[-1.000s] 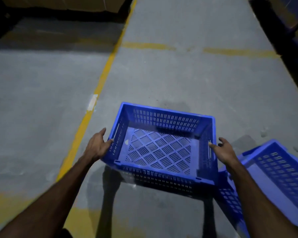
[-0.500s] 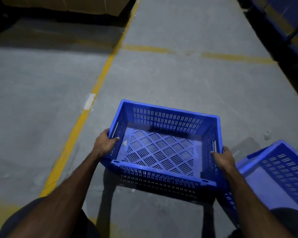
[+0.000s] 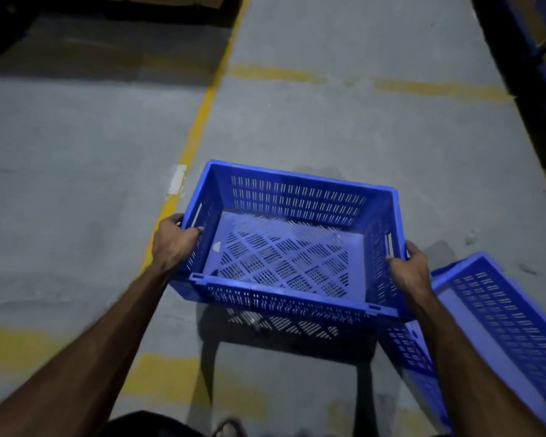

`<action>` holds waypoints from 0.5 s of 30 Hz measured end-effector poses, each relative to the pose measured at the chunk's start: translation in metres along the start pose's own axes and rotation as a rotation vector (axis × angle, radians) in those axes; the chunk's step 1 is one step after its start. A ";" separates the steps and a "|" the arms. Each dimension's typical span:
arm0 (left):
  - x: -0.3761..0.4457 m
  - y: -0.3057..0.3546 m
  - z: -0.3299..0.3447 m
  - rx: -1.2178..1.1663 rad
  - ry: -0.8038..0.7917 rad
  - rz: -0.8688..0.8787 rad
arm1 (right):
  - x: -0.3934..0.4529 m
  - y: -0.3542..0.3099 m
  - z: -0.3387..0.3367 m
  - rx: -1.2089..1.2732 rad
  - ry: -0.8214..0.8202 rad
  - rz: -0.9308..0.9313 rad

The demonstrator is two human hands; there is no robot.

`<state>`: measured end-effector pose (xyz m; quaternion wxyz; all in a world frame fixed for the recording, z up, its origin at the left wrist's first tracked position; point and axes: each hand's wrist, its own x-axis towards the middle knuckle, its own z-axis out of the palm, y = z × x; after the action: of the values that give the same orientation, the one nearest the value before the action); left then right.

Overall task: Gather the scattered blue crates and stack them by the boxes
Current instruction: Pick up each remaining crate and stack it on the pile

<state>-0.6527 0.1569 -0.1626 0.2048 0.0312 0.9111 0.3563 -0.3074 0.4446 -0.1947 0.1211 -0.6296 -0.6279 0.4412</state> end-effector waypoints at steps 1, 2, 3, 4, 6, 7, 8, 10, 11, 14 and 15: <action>-0.010 0.012 -0.021 -0.007 0.002 0.001 | -0.012 -0.018 -0.014 0.012 -0.004 -0.018; -0.022 0.025 -0.043 -0.013 0.004 -0.003 | -0.024 -0.037 -0.028 0.018 -0.012 -0.033; -0.034 0.039 -0.066 -0.023 0.009 -0.001 | -0.038 -0.060 -0.044 0.022 -0.021 -0.052; -0.047 0.054 -0.088 -0.033 0.016 -0.005 | -0.051 -0.083 -0.061 0.021 -0.030 -0.066; -0.073 0.087 -0.134 -0.048 0.026 -0.001 | -0.078 -0.130 -0.096 0.012 -0.041 -0.094; -0.087 0.104 -0.157 -0.055 0.028 0.001 | -0.092 -0.153 -0.113 0.006 -0.045 -0.102; -0.102 0.121 -0.180 -0.064 0.032 -0.004 | -0.107 -0.175 -0.130 0.002 -0.049 -0.115; -0.132 0.150 -0.226 -0.094 0.035 -0.014 | -0.137 -0.216 -0.164 -0.003 -0.055 -0.149; -0.147 0.161 -0.248 -0.106 0.033 -0.020 | -0.154 -0.235 -0.180 -0.008 -0.059 -0.163; -0.194 0.187 -0.312 -0.124 0.025 -0.042 | -0.208 -0.283 -0.226 -0.022 -0.074 -0.186; -0.209 0.192 -0.330 -0.133 0.021 -0.042 | -0.226 -0.296 -0.239 -0.022 -0.083 -0.194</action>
<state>-0.6098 0.0474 0.2566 0.2041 -0.0053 0.8880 0.4120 -0.3002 0.3915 0.2449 0.1300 -0.5483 -0.6951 0.4464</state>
